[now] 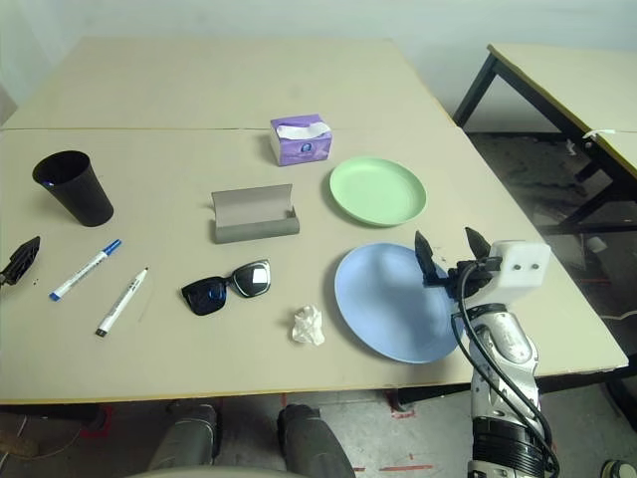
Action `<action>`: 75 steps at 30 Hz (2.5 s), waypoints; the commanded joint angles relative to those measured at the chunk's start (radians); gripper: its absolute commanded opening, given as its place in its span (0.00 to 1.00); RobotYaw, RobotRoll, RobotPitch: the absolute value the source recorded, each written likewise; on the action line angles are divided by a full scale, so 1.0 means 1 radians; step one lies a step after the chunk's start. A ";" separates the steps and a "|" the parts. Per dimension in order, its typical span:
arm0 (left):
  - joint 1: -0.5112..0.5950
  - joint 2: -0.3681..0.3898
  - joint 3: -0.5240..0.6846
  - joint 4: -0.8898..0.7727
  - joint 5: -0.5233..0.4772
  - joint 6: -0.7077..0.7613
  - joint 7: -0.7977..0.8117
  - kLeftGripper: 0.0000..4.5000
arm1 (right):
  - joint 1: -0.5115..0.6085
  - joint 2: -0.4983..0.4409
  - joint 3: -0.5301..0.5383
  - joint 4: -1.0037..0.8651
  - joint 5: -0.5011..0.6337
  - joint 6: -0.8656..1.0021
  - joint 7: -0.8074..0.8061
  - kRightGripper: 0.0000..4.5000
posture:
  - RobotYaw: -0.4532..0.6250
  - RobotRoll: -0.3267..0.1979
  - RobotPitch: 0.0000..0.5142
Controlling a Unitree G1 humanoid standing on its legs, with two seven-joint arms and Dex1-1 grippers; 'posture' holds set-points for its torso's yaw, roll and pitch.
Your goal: Organize and tidy the items on the table.
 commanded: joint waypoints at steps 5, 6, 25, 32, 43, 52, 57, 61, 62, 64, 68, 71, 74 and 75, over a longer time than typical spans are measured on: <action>-0.023 -0.014 -0.050 -0.008 0.018 -0.009 0.007 1.00 | 0.003 -0.012 -0.021 0.011 0.011 0.018 0.000 1.00 | 0.39 0.62 0.26; -0.022 -0.015 -0.054 -0.012 0.020 -0.010 0.008 1.00 | 0.000 -0.014 -0.019 0.015 0.010 0.017 0.003 1.00 | 0.39 0.62 0.27; 0.015 -0.047 -0.072 -0.033 0.019 -0.028 0.019 1.00 | -0.017 -0.041 -0.026 0.055 0.006 0.004 0.034 1.00 | 0.39 0.62 0.24; -0.024 -0.049 -0.103 0.001 0.020 -0.042 -0.003 1.00 | -0.008 -0.040 -0.041 0.052 0.008 0.005 0.031 1.00 | 0.38 0.62 0.25; -0.143 0.033 -0.290 0.024 -0.094 -0.037 -0.561 1.00 | 0.010 -0.083 -0.065 0.004 0.033 0.041 0.051 1.00 | 0.32 0.62 0.23; -0.274 0.008 -0.441 0.061 -0.028 -0.147 -0.737 1.00 | 0.226 -0.213 -0.127 -0.321 0.103 0.408 0.052 1.00 | 0.23 0.62 0.21; -0.301 -0.033 -0.472 0.135 0.004 -0.206 -0.748 1.00 | 0.357 -0.313 -0.220 -0.488 0.224 0.715 0.087 1.00 | 0.20 0.62 0.20; -0.309 -0.052 -0.475 0.181 0.017 -0.247 -0.750 1.00 | 0.397 -0.361 -0.280 -0.562 0.335 0.911 0.116 1.00 | 0.20 0.62 0.20; -0.310 -0.057 -0.474 0.190 0.017 -0.254 -0.748 1.00 | 0.400 -0.375 -0.287 -0.576 0.365 0.961 0.125 1.00 | 0.20 0.62 0.20; -0.310 -0.065 -0.476 0.199 0.020 -0.268 -0.745 1.00 | 0.400 -0.399 -0.291 -0.594 0.416 1.049 0.141 1.00 | 0.20 0.62 0.20; -0.296 -0.075 -0.474 0.193 0.019 -0.282 -0.738 1.00 | 0.375 -0.421 -0.293 -0.605 0.516 1.193 0.152 1.00 | 0.21 0.62 0.21; -0.273 -0.076 -0.469 0.184 0.015 -0.287 -0.730 1.00 | 0.328 -0.417 -0.304 -0.599 0.603 1.299 0.138 1.00 | 0.22 0.62 0.21; -0.246 -0.075 -0.466 0.170 0.011 -0.292 -0.723 1.00 | 0.262 -0.404 -0.314 -0.583 0.701 1.411 0.104 1.00 | 0.23 0.62 0.22; -0.239 -0.075 -0.465 0.164 0.010 -0.292 -0.720 1.00 | 0.244 -0.402 -0.318 -0.577 0.729 1.444 0.093 1.00 | 0.24 0.62 0.22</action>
